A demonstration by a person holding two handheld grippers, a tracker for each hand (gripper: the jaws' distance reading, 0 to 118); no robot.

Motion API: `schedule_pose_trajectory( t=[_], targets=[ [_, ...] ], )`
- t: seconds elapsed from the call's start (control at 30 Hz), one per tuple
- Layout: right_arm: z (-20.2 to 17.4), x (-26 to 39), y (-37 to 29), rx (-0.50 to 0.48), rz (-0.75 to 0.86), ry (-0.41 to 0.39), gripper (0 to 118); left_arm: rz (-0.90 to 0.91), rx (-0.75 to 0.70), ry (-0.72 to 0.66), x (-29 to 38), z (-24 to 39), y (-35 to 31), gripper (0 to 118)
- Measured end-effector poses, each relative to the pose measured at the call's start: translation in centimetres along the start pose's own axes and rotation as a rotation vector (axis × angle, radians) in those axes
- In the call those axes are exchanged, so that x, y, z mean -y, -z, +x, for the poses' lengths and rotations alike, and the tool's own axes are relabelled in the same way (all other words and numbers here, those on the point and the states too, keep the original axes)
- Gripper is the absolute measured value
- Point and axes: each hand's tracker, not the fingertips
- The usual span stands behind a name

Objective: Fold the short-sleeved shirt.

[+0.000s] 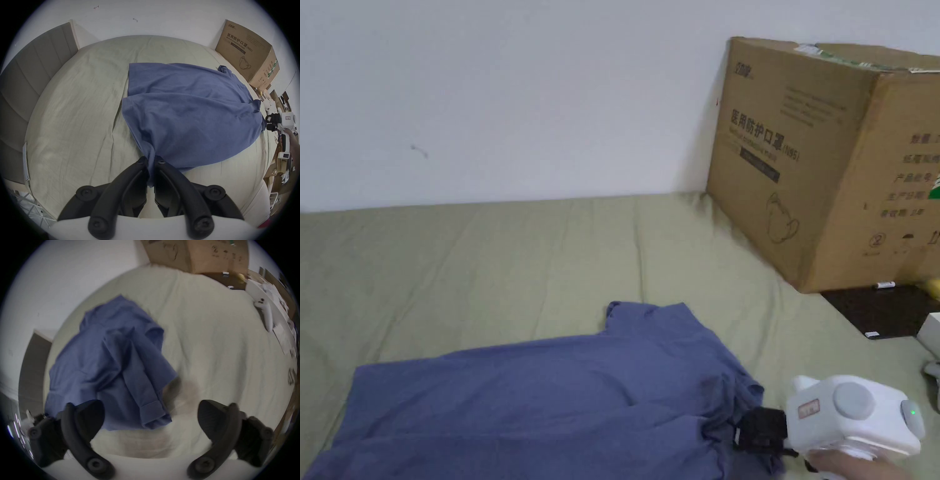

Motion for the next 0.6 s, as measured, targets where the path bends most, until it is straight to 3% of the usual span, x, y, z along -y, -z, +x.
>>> schedule_pose_trajectory(
  t=[0.03, 0.1, 0.17, 0.37, 0.5, 0.6],
  targets=[
    [-0.3, 0.3, 0.2, 0.0, 0.009, -0.048, 5, -0.008, 0.005, -0.013, -0.2, -0.7, 0.3, 6],
    [-0.9, 1.1, 0.1, 0.069, 0.026, -0.105, 6, -0.016, 0.025, -0.044, -0.2, -0.8, 0.4, 6],
    [-0.5, 1.5, -0.5, -0.041, 0.017, -0.072, 6, -0.019, 0.02, -0.034, -0.3, -1.1, 0.5, 6],
    [1.2, 2.2, -4.8, -0.102, 0.059, -0.016, 6, -0.034, 0.034, -0.017, -0.7, -1.5, -0.8, 6],
    [1.4, 5.5, -9.1, -0.121, 0.064, -0.077, 6, -0.059, 0.055, 0.002, 1.2, -2.4, -3.5, 6],
    [2.8, 9.2, -11.7, -0.161, 0.047, -0.034, 6, -0.093, 0.104, -0.04, 4.5, -3.2, -5.7, 6]
  ],
)
